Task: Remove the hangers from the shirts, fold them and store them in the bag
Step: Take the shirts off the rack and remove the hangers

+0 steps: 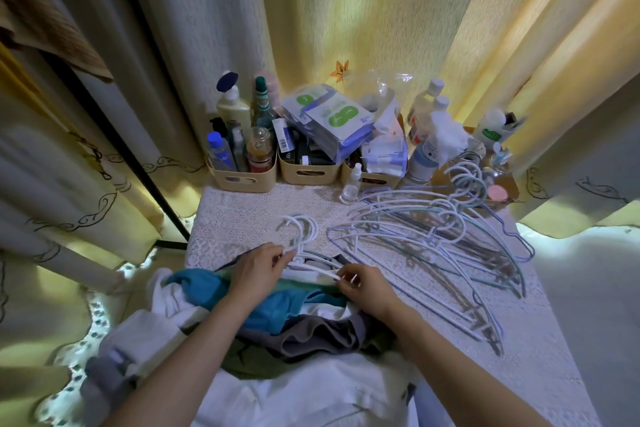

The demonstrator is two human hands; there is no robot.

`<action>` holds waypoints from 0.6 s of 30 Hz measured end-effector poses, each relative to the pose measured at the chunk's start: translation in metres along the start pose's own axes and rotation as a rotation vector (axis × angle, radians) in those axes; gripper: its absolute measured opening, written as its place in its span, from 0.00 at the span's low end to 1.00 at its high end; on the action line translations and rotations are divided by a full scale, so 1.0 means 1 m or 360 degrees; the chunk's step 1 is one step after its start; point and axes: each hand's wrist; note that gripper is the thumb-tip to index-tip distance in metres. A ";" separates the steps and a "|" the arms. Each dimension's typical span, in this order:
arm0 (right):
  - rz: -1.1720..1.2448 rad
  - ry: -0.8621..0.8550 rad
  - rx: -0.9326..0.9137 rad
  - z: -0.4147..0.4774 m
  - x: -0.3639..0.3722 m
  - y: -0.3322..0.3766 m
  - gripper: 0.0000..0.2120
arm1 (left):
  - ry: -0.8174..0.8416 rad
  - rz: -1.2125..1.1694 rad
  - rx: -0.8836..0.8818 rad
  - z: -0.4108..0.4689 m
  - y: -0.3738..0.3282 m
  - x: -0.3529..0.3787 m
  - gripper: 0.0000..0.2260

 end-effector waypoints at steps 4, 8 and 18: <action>-0.0104 -0.0036 0.0174 -0.002 0.000 -0.006 0.12 | -0.0136 0.0127 -0.0203 0.004 0.023 -0.020 0.18; -0.0133 0.0051 0.0399 -0.009 -0.005 -0.025 0.06 | -0.0253 -0.0054 -0.0453 0.002 0.046 -0.040 0.18; 0.0339 -0.0237 -0.0187 -0.001 -0.027 0.030 0.12 | 0.0017 -0.0401 -0.0134 0.002 -0.014 -0.023 0.18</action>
Point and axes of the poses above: each hand's wrist, its own z-axis towards the middle knuckle, its own x-axis out of the palm, y = z × x, and after that the axes turned 1 degree about z, right-handed
